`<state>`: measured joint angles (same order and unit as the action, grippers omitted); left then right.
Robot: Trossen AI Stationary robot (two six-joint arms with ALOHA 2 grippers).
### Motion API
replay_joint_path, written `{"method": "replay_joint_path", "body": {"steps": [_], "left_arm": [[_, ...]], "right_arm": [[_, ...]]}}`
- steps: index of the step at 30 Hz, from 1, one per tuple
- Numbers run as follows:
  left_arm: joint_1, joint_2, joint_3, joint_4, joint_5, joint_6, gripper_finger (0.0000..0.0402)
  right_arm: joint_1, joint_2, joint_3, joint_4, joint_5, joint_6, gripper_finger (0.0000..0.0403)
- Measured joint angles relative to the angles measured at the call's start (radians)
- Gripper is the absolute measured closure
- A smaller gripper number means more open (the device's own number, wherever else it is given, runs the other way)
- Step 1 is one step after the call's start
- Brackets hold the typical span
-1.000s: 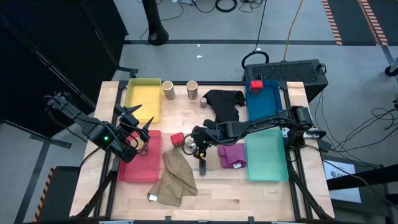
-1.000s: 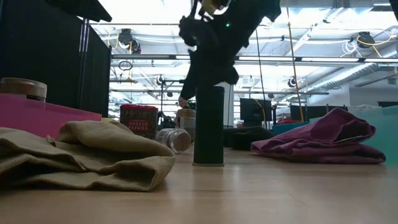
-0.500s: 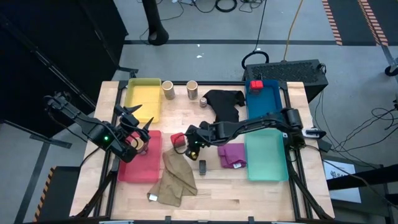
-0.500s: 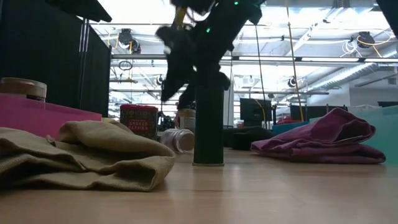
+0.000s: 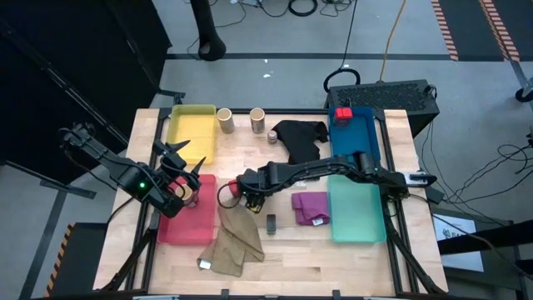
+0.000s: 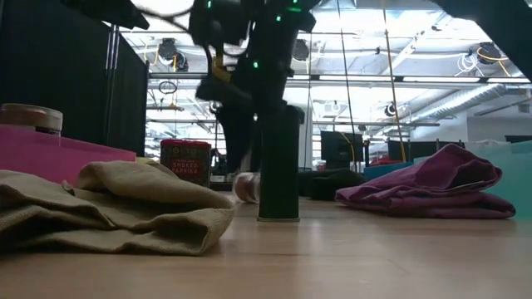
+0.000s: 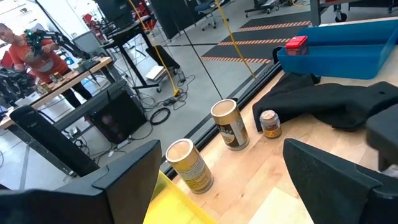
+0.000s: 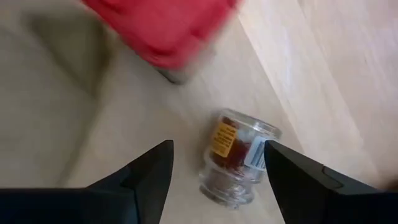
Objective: Sort spices by type
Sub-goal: Put the bottom brown seasoning bottle into the green bin
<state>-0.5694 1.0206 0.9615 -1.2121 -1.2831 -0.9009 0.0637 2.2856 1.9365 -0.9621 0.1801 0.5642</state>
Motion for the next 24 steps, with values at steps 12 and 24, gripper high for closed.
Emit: {"method": "replay_joint_path", "body": {"steps": [12,24], "left_arm": [[0.0,0.0,0.0,0.0,0.0,0.0,0.0059],[0.0,0.0,0.0,-0.001,0.001,0.0,0.0059]], "right_arm": [[-0.051,0.01,0.003,-0.052,-0.105,-0.069,0.0167],[-0.064,0.063,0.0,-0.07,-0.103,-0.161,0.0167]]}}
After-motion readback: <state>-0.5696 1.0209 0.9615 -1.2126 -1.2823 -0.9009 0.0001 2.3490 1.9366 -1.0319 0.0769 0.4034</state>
